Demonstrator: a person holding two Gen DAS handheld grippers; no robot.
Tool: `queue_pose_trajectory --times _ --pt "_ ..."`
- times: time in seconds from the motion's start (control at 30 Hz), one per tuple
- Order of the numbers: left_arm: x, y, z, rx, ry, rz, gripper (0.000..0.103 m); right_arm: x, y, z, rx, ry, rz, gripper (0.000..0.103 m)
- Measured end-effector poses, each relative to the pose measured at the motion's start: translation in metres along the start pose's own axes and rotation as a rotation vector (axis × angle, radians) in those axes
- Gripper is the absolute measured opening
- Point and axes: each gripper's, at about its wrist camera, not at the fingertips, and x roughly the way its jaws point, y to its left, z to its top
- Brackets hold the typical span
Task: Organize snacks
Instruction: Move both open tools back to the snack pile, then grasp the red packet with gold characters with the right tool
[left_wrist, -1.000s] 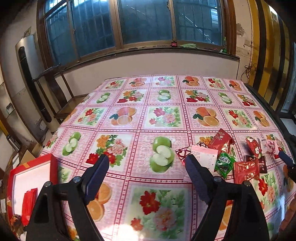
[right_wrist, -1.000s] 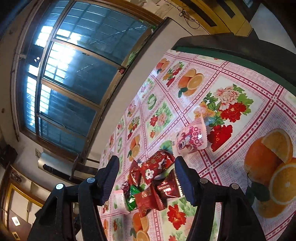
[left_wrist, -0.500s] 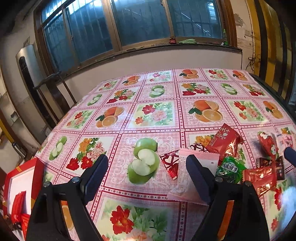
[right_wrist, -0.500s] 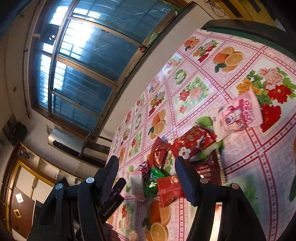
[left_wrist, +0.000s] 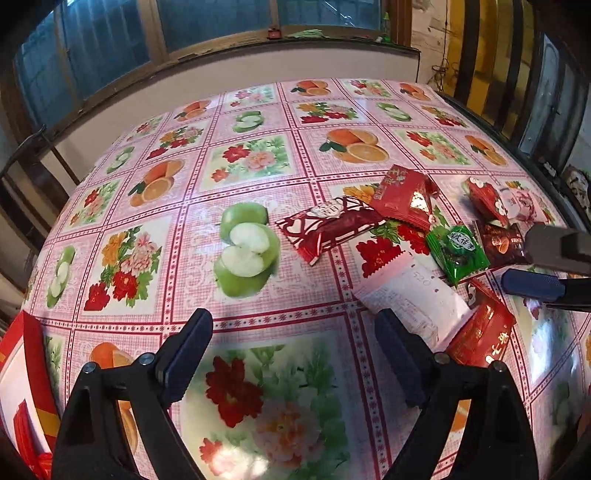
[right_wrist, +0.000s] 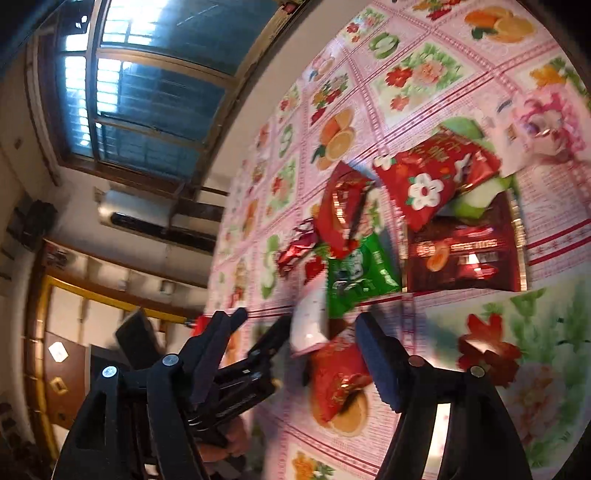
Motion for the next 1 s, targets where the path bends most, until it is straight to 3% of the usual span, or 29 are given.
queue_pose_trajectory --times 0.07,0.13,0.23,0.37,0.53,0.83,1.0 --pt "-0.009 0.014 0.000 -0.067 -0.023 0.032 0.089 0.000 0.010 -0.002 -0.073 -0.015 -0.187 0.085" --pt "-0.016 0.024 0.002 -0.107 -0.052 0.055 0.089 0.006 0.014 -0.005 -0.111 0.008 -0.280 0.085" --pt "-0.022 0.032 0.004 -0.140 -0.090 0.075 0.089 0.013 0.027 -0.011 -0.163 0.031 -0.334 0.085" --pt "-0.021 0.044 0.004 -0.184 -0.101 0.160 0.089 0.036 0.047 -0.033 -0.282 0.092 -0.424 0.085" --pt "-0.023 0.063 0.002 -0.269 -0.113 0.172 0.089 0.064 0.069 -0.057 -0.494 0.070 -0.588 0.085" --pt "-0.017 0.070 -0.001 -0.298 -0.095 0.171 0.089 0.046 0.050 -0.041 -0.484 -0.002 -0.653 0.085" --pt "-0.019 0.065 -0.001 -0.278 -0.099 0.166 0.089 0.041 0.048 -0.037 -0.456 0.003 -0.626 0.086"
